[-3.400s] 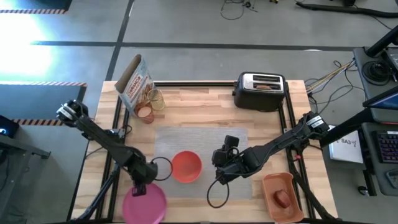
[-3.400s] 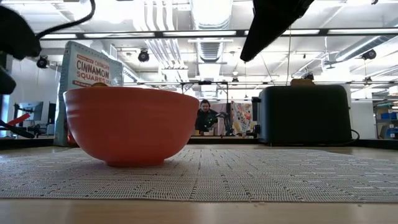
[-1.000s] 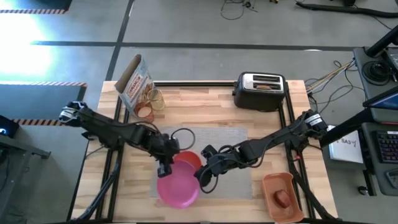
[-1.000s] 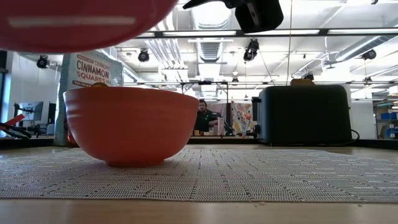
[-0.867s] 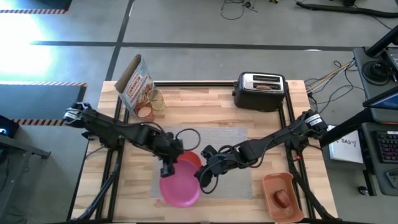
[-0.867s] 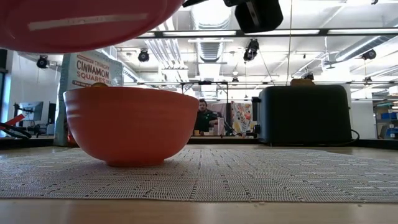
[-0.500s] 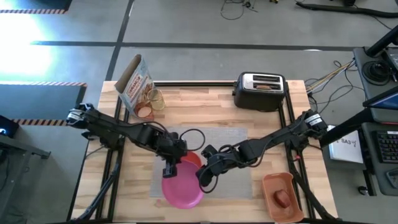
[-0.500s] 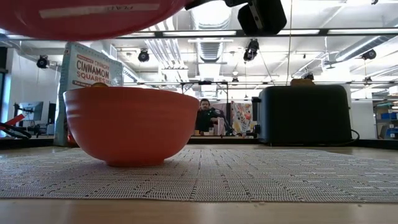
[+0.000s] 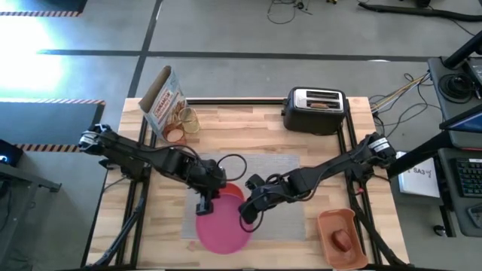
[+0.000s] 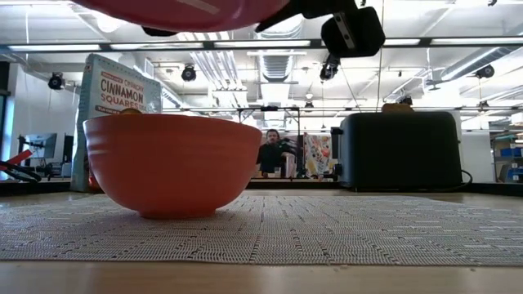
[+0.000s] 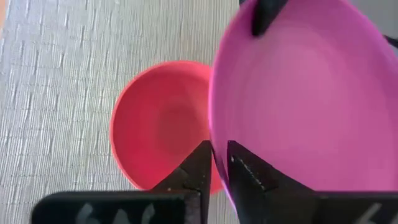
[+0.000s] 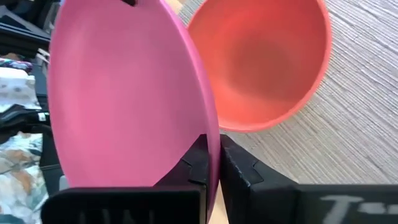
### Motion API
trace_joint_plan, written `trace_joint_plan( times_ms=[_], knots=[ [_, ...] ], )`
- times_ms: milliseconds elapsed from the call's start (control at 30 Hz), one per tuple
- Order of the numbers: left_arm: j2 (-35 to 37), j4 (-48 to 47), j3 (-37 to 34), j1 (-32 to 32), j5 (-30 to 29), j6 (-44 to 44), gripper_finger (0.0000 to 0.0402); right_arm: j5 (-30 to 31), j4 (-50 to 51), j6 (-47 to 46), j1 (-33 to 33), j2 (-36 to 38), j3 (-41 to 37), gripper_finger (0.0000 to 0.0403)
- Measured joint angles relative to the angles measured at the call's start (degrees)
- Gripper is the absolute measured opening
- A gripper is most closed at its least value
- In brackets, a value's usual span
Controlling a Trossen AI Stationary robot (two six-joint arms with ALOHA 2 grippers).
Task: Arrange a breakfast setting
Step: Put the pink plate to the right of the orange bowl on the gray mat
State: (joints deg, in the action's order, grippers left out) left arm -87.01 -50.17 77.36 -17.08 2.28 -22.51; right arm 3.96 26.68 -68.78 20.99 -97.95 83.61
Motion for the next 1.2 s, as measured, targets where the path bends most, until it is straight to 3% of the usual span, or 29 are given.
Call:
trace_joint_plan(
  times_ms=[367, 533, 667, 767, 900, 1033, 1200],
  knots=[
    [0.1, -0.4, -0.1, 0.0, -0.3, 2.2, 0.0093, -1.8, 9.7, -0.4, -2.1, 0.6, 0.0, 0.0009],
    [0.1, 2.6, -0.1, 0.0, 1.6, 3.6, 0.0108, -2.3, 14.1, -0.9, -3.0, 4.3, 0.0, 0.0009],
    [0.1, 2.5, 0.5, 0.0, 3.2, 4.4, 0.011, -2.3, 25.4, -1.9, -3.6, 7.9, 0.1, 0.0009],
    [0.2, 2.4, 1.6, -0.2, 3.2, 4.4, 0.0109, 1.1, 36.1, -3.7, -3.9, 8.4, 0.0, 0.0009],
    [0.2, 2.1, 3.9, -1.2, 4.9, 4.1, 0.0109, 1.7, 42.9, -2.6, -4.7, 8.0, -0.8, 0.0009],
    [0.2, 1.8, 7.3, -2.6, 5.6, 4.2, 0.0109, 0.7, 43.3, 0.6, -6.1, 6.9, -2.5, 0.0009],
    [0.3, -2.0, 11.5, -4.0, 4.4, 4.3, 0.0109, 0.5, 33.2, 4.1, -6.8, 7.3, -3.1, 0.0009]
  ],
)
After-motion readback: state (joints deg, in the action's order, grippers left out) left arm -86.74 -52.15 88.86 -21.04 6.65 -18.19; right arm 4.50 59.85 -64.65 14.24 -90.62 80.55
